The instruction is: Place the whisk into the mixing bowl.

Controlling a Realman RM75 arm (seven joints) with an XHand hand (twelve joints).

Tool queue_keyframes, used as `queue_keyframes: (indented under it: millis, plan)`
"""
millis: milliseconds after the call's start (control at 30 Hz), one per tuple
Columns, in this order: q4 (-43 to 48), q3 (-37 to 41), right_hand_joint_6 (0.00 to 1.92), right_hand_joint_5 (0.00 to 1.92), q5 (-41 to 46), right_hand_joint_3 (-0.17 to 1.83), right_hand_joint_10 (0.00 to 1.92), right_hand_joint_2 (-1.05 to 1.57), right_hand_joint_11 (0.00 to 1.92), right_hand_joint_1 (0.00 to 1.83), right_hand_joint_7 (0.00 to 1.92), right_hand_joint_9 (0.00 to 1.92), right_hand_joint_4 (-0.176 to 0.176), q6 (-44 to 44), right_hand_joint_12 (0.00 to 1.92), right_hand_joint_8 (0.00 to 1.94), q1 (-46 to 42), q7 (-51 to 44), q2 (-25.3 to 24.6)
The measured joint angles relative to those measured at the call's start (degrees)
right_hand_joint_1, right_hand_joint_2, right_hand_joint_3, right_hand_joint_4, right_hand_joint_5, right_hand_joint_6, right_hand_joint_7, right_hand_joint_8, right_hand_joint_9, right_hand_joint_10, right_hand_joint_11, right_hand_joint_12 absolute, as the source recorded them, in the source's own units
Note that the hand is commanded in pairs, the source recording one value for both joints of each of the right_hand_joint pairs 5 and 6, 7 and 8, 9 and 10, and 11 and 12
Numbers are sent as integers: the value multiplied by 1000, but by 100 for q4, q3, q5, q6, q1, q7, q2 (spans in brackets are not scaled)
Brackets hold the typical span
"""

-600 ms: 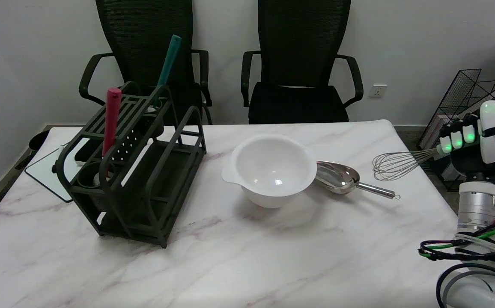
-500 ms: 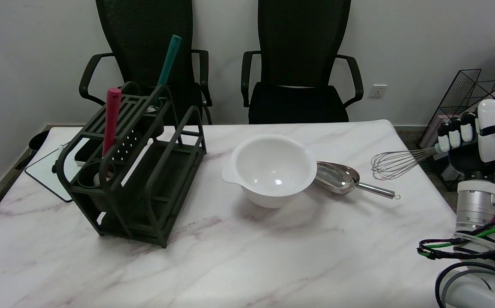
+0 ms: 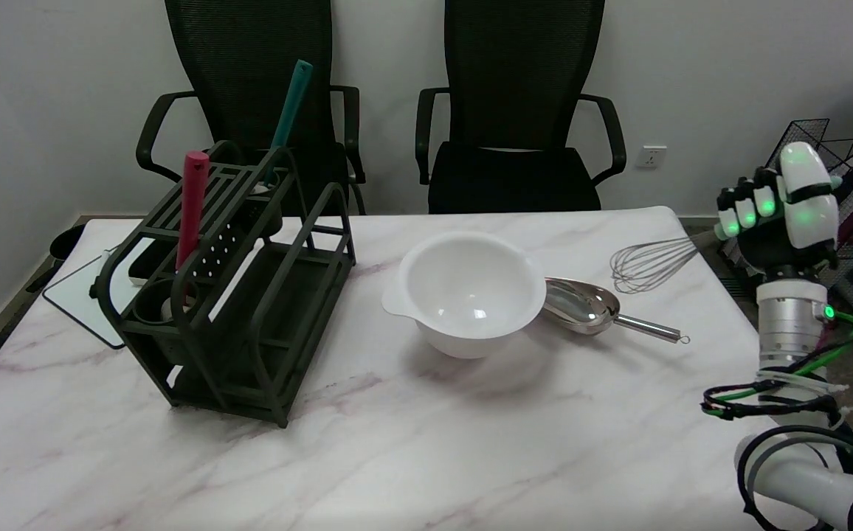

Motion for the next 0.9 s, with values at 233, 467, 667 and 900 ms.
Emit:
queue_keyframes:
  millis: [233,467,667,900]
  plan:
    - [-510,-22,1920,1920,-94,1045,1920,1571,1920,856,1920,1920,0,-637,1920,1920,245,-135,70]
    - [-1280,-47,1920,1920,-160,1030,1920,1571,1920,861,1920,1920,0,-1572,1920,1920,586,-225,165]
    - [-1729,-253,1920,1920,-190,1010,1920,1571,1920,863,1920,1920,0,-2295,1920,1920,971,-187,242]
    - [-1758,-766,1920,1920,-213,911,1920,1571,1920,872,1920,1920,0,-2888,1920,1920,1535,8,311]
